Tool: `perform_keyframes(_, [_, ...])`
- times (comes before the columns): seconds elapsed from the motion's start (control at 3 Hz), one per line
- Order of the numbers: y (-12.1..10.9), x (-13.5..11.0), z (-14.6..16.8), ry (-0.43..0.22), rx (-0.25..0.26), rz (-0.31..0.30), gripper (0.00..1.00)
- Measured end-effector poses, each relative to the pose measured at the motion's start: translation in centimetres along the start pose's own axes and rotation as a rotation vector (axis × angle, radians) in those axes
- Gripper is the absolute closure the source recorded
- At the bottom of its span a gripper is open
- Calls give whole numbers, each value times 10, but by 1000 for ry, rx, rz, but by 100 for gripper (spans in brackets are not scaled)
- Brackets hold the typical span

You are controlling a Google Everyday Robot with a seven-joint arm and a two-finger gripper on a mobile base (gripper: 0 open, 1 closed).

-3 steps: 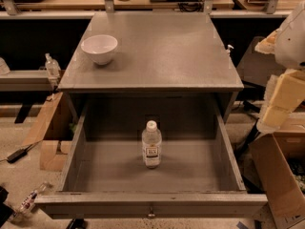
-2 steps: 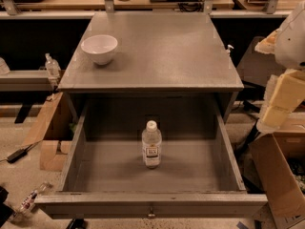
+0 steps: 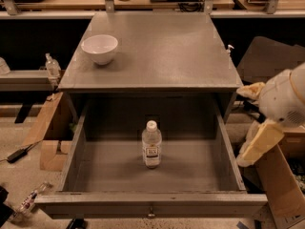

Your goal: Pick blue plastic bottle from top drawer and place on counter

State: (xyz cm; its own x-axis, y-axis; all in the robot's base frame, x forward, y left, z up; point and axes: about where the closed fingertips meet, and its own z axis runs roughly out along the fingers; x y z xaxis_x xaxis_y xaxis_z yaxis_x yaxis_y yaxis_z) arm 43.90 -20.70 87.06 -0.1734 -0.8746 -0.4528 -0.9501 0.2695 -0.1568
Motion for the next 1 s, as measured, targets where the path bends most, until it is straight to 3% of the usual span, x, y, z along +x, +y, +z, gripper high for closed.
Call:
perform_keyframes(0.33, [5,14,73,-250,-26,30,0])
perform_keyframes(0.67, [-14,-9,114,-525,32,40,0])
perform_keyframes(1.0, [-14,-20,127,-588,26,11,0])
